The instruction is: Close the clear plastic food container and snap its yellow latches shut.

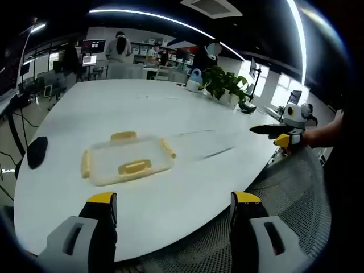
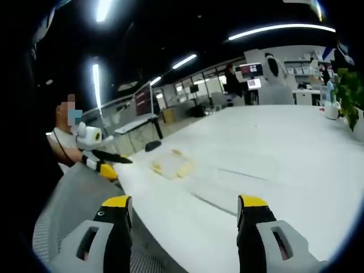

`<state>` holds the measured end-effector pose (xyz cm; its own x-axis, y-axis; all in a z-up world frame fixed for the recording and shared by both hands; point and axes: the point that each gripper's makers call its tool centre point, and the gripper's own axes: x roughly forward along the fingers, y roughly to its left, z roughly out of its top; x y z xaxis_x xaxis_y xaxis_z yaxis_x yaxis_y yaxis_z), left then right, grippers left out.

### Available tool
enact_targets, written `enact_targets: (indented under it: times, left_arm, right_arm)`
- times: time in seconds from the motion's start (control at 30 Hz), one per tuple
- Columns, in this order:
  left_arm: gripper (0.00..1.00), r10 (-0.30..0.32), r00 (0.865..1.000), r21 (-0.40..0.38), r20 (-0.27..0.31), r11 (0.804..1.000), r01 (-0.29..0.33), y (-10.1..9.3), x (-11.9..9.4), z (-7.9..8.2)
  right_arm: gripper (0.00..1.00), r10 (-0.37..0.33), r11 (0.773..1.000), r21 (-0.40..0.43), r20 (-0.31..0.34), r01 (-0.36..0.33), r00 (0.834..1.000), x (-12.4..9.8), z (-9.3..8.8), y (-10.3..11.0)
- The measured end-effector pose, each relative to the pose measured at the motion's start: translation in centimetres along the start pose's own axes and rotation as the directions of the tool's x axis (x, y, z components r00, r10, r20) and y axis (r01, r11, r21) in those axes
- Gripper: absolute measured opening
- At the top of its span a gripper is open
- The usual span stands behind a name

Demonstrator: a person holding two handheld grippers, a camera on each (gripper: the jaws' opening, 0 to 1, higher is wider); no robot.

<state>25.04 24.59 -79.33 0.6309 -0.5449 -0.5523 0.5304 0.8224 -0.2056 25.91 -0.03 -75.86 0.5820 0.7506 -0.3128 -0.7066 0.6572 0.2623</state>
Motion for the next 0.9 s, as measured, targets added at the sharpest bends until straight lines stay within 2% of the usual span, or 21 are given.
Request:
enact_targets:
  times: [0.13, 0.23, 0.37, 0.53, 0.67, 0.77, 0.9]
  left_arm:
    - [0.85, -0.001, 1.0, -0.01, -0.007, 1.0, 0.001, 0.2, 0.0, -0.2]
    - [0.91, 0.013, 1.0, -0.054, -0.023, 0.998, -0.014, 0.5, 0.2, -0.6]
    - [0.91, 0.019, 1.0, -0.043, -0.023, 0.999, -0.02, 0.5, 0.2, -0.5]
    - [0.96, 0.017, 0.999, -0.029, -0.031, 0.999, -0.018, 0.4, 0.3, -0.4]
    - [0.99, -0.001, 0.999, -0.001, -0.048, 1.0, 0.001, 0.0, 0.3, -0.4]
    - [0.98, -0.008, 0.999, 0.019, -0.05, 1.0, 0.009, -0.2, 0.2, -0.1]
    - [0.99, -0.019, 0.999, -0.018, -0.035, 1.0, 0.019, 0.0, 0.2, 0.6]
  right_arm:
    - [0.78, -0.016, 1.0, 0.011, -0.006, 0.016, 1.0, -0.1, -0.1, -0.3]
    - [0.8, -0.013, 1.0, 0.009, -0.017, 0.013, 1.0, 0.0, -0.4, -0.2]
    - [0.84, -0.013, 1.0, 0.008, -0.018, 0.013, 1.0, 0.0, -0.3, -0.3]
    - [0.9, 0.006, 1.0, -0.005, -0.024, -0.006, 1.0, 0.2, -0.1, 0.1]
    - [0.9, 0.01, 1.0, -0.018, -0.025, -0.01, 1.0, 0.2, 0.3, 0.1]
    - [0.89, -0.002, 1.0, 0.008, -0.034, 0.002, 0.999, 0.3, 0.7, -0.1]
    - [0.87, -0.007, 1.0, 0.014, -0.016, 0.007, 1.0, 0.6, 1.6, -0.2]
